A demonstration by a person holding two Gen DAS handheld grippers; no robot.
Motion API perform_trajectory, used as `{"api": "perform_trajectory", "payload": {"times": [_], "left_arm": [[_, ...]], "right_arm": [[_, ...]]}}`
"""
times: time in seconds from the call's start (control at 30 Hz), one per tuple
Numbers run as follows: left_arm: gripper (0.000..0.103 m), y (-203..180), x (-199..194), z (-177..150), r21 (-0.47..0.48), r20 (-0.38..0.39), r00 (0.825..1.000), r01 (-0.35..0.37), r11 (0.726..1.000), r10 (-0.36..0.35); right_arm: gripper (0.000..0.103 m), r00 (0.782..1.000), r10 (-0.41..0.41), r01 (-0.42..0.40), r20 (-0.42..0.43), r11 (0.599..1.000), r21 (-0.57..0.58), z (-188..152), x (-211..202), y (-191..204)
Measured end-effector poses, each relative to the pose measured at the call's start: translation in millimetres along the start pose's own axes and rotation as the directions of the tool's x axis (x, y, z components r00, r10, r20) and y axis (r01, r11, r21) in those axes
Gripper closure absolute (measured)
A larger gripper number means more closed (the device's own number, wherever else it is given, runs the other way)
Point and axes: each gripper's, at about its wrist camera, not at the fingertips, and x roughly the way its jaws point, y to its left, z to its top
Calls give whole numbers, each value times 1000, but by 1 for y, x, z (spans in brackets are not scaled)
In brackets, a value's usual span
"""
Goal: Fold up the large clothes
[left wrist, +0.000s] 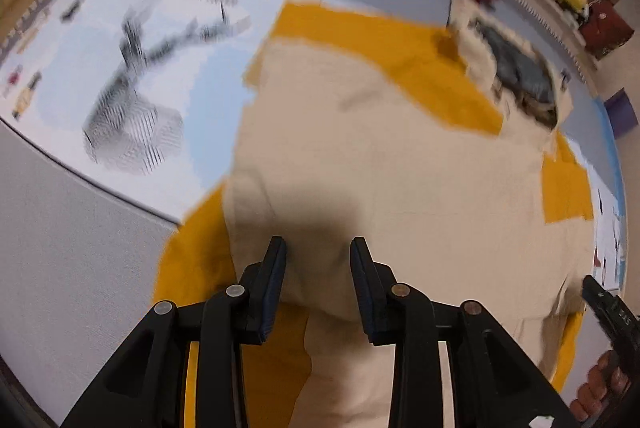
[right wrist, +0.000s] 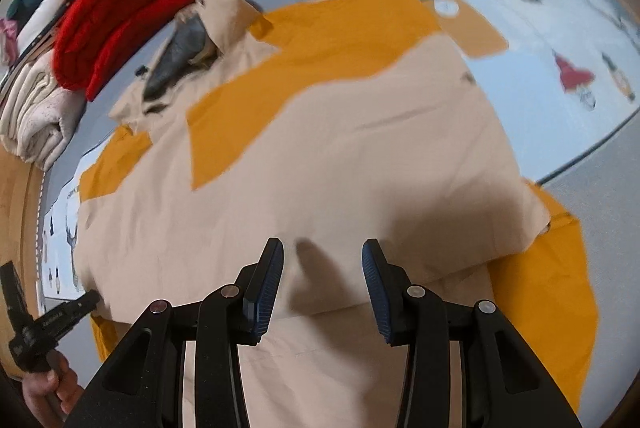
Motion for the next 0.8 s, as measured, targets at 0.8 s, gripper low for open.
{"api": "perform_trajectory", "payload": {"times": [0.8], "left_arm": [[90, -42, -70, -21, 203, 332, 941, -8, 979, -62]], "right_arm": [[66, 964, -38, 82, 264, 984, -158, -10, -103, 8]]}}
